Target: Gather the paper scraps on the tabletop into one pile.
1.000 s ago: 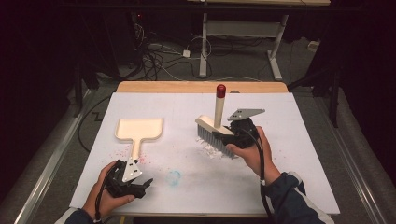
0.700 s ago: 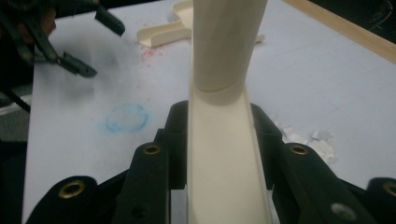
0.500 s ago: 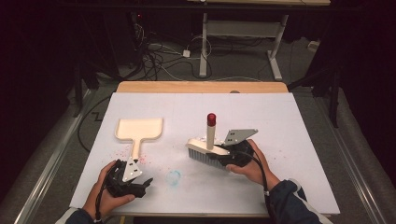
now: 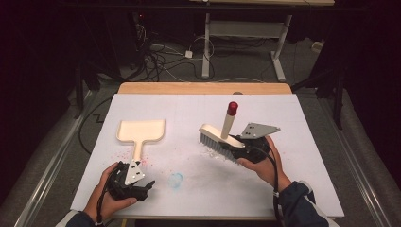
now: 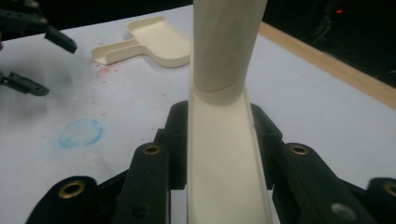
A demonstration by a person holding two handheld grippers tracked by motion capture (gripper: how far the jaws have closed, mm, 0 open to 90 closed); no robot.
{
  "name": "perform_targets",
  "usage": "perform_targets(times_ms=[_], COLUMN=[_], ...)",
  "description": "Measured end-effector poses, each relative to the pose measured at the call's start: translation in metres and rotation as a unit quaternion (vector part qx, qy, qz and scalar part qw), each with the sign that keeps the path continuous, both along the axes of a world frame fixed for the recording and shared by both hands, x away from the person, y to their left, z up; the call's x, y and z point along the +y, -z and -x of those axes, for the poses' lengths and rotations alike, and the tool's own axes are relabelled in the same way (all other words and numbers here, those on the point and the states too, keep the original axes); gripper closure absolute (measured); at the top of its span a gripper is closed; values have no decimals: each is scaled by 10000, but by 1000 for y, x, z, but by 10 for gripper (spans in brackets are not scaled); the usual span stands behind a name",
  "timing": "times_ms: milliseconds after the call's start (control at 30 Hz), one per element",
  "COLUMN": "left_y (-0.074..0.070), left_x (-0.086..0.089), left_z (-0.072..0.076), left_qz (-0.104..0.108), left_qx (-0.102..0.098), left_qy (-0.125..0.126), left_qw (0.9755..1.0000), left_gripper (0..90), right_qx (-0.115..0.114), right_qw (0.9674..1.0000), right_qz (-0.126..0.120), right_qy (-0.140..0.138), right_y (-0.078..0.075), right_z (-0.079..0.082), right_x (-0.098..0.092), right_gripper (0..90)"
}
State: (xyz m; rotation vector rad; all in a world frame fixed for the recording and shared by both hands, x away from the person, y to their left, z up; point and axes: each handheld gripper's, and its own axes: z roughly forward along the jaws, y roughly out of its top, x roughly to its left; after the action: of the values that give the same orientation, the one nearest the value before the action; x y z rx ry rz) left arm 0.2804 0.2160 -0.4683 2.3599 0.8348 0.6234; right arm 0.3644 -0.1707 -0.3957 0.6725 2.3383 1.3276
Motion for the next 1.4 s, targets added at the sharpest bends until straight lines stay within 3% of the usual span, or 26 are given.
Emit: perform_targets(times_ms=[67,100,133,200,233,300,333,367,400,500,600,700,833,1067,1233,1400], left_y=[0,0,-1,-1,-1,-1,0,0,0,0,0,0,1,0,0,0], left_x=[0,0,0,1,0,0,0,0,0,-1,-1,-1,-2,-1,-1,-2], left_z=[0,1,1,1,1,1,1,1,1,1,1,1,0,1,1,1], left_qz=[-17,-21,-24,-14,-28,-21,-23,-29,-25,-26,-40,-19,-23,-15,1,-33], left_qx=[-5,-13,-21,-20,-18,-14,-11,-8,-8,-8,-2,7,12,-5,-12,-18], left_qy=[18,23,22,28,29,32,34,36,36,40,50,37,37,26,44,65], left_qw=[10000,10000,10000,10000,10000,10000,10000,10000,10000,10000,10000,10000,10000,10000,10000,10000], left_gripper=[185,185,185,185,185,185,185,185,185,185,185,185,185,185,185,185], right_qx=[-86,-86,-127,-181,-181,-94,58,102,102,50,14,27,-69,-159,-229,-209], right_qw=[9990,9990,9979,9935,9935,9880,9820,9789,9789,9676,9586,9589,9581,9584,9582,9608], right_qz=[-42,-42,-57,-19,-19,-20,-62,-25,-25,167,143,36,184,168,77,-10], right_qy=[444,444,636,1128,1128,1540,1887,2043,2043,2521,2844,2839,2858,2845,2851,2765], right_y=[-3,-3,-3,2,2,9,19,25,25,38,46,49,51,54,56,56], right_z=[6,6,8,12,12,12,9,7,7,-1,-7,-7,-5,-7,-10,-9], right_x=[-10,-10,-14,-22,-22,-26,-28,-29,-29,-27,-24,-15,7,42,54,59], right_gripper=[674,674,675,675,675,674,675,675,675,675,675,675,674,674,674,674])
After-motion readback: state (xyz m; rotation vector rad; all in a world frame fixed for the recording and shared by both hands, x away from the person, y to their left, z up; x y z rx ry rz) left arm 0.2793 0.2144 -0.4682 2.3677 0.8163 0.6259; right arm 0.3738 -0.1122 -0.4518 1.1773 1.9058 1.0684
